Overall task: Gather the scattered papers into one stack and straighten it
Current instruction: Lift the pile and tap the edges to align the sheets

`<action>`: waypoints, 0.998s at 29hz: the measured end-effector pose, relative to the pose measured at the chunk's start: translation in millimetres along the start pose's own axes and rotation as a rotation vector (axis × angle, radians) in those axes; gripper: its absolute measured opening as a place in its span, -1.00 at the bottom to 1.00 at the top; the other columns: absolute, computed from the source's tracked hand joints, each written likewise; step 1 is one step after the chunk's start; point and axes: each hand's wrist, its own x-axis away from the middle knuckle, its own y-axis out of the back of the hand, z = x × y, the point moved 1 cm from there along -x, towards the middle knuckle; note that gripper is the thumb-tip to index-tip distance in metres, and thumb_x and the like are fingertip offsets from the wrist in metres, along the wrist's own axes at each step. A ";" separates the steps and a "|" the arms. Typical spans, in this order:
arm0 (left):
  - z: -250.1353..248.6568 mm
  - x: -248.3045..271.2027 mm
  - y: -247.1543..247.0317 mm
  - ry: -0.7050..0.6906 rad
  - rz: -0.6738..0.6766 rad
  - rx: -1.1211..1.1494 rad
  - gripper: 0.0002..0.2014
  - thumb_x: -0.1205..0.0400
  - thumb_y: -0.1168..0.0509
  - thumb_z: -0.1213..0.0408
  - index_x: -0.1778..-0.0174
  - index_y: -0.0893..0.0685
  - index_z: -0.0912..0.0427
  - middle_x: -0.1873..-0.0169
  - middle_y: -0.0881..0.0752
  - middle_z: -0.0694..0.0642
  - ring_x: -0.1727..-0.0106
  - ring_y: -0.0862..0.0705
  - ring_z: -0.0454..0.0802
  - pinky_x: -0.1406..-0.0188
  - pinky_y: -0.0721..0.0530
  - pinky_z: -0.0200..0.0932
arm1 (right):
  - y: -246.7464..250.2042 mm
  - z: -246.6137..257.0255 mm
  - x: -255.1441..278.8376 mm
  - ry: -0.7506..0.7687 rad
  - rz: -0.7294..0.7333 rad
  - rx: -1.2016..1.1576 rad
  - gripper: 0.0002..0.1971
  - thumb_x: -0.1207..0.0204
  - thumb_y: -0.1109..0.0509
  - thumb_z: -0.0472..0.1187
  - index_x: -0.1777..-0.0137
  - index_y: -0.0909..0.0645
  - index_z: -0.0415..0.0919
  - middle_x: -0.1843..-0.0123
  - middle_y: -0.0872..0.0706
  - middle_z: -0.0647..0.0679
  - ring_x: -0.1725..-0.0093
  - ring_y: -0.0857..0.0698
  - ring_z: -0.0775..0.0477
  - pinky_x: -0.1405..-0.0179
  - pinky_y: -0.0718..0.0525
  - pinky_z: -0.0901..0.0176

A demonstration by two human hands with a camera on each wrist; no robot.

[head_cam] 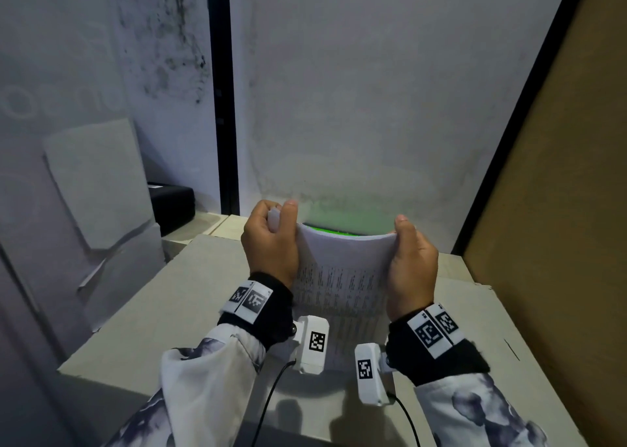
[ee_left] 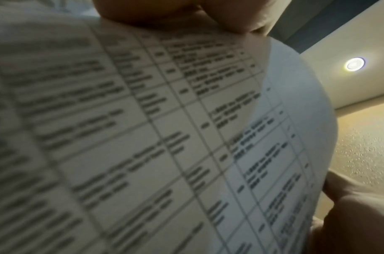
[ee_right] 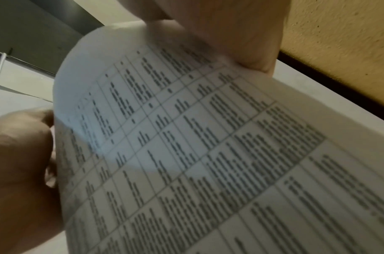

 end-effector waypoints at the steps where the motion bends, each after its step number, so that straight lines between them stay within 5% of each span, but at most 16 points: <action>1: 0.3 2.3 1.7 0.001 0.015 0.027 -0.68 -0.58 -0.31 -0.01 0.39 -0.45 0.06 0.49 -0.48 -0.12 0.49 -0.48 -0.33 0.48 -0.42 -0.53 | 0.8 -0.4 -1.1 0.002 0.000 0.001 -0.47 -0.40 -0.31 0.35 0.49 -0.31 -0.06 0.45 -0.38 0.03 0.30 -0.42 -0.07 0.23 -0.43 -0.04; 4: 5.4 8.7 6.1 -0.027 0.063 0.042 -0.61 -0.49 -0.26 -0.19 0.21 -0.53 0.12 0.40 -0.57 -0.10 0.42 -0.56 -0.36 0.44 -0.48 -0.53 | 1.3 0.6 -2.5 0.029 -0.035 0.014 -0.46 -0.46 -0.33 0.32 0.50 -0.30 -0.06 0.48 -0.38 0.06 0.34 -0.41 -0.03 0.26 -0.43 -0.01; 7: 8.1 5.3 7.5 -0.011 0.048 -0.021 -0.64 -0.57 -0.42 -0.07 0.11 -0.56 0.17 0.35 -0.63 -0.07 0.42 -0.61 -0.37 0.48 -0.53 -0.51 | 0.7 2.3 -1.5 0.070 -0.047 0.018 -0.46 -0.58 -0.33 0.22 0.50 -0.28 -0.04 0.51 -0.35 0.12 0.37 -0.39 0.00 0.27 -0.43 0.02; 9: 6.5 0.1 7.4 0.024 0.019 -0.032 -0.70 -0.58 -0.44 0.02 0.08 -0.55 0.17 0.33 -0.63 -0.07 0.41 -0.62 -0.30 0.50 -0.54 -0.49 | 1.8 1.0 0.5 0.053 -0.004 -0.004 -0.46 -0.51 -0.29 0.36 0.45 -0.35 -0.06 0.43 -0.45 0.01 0.31 -0.49 -0.06 0.25 -0.48 0.00; 12: 4.0 -1.8 5.6 0.030 0.002 -0.048 -0.73 -0.60 -0.42 0.09 0.03 -0.53 0.18 0.31 -0.60 -0.06 0.35 -0.59 -0.20 0.48 -0.54 -0.46 | 12.2 -9.0 8.8 0.040 0.146 -0.025 -0.42 -0.38 -0.32 0.46 0.17 -0.56 -0.13 0.21 -0.63 -0.05 0.20 -0.65 -0.07 0.23 -0.61 0.07; 16: 2.0 0.0 3.6 0.048 -0.019 -0.055 -0.77 -0.61 -0.40 0.18 0.00 -0.55 0.24 0.31 -0.58 -0.05 0.34 -0.57 -0.18 0.52 -0.52 -0.56 | 33.4 -36.4 29.7 0.054 0.344 0.126 -0.48 -0.44 -0.63 -0.20 -0.35 -0.54 0.04 -0.15 -0.75 0.10 -0.10 -0.78 0.18 0.04 -0.84 0.18; 20: -0.9 -6.6 2.9 0.099 0.004 -0.039 -0.84 -0.59 -0.39 0.21 0.06 -0.60 0.21 0.30 -0.61 -0.05 0.31 -0.58 -0.14 0.42 -0.54 -0.37 | 50.0 -56.5 33.0 0.012 0.367 0.210 -0.52 -0.48 -0.56 -0.37 -0.17 -0.55 0.22 -0.17 -0.76 0.10 -0.18 -0.74 0.09 0.01 -0.82 0.15; 25: 3.2 -2.8 5.4 0.153 0.057 -0.006 -0.74 -0.65 -0.34 0.00 0.13 -0.64 0.14 0.26 -0.69 -0.04 0.24 -0.66 -0.11 0.26 -0.60 -0.16 | 52.0 -64.4 33.4 -0.015 0.391 0.232 -0.61 -0.51 -0.55 -0.33 -0.19 -0.59 0.14 -0.17 -0.78 0.08 -0.17 -0.74 0.08 0.02 -0.79 0.17; 29: 9.6 1.4 20.2 0.164 0.257 0.223 -0.79 -0.74 -0.21 0.15 -0.04 -0.60 0.24 0.20 -0.69 0.00 0.22 -0.70 -0.20 0.28 -0.65 -0.29 | 58.0 -67.0 30.8 -0.034 0.382 0.186 -0.69 -0.55 -0.51 -0.36 -0.14 -0.68 0.07 -0.07 -0.86 0.10 -0.04 -0.83 0.12 0.15 -0.81 0.28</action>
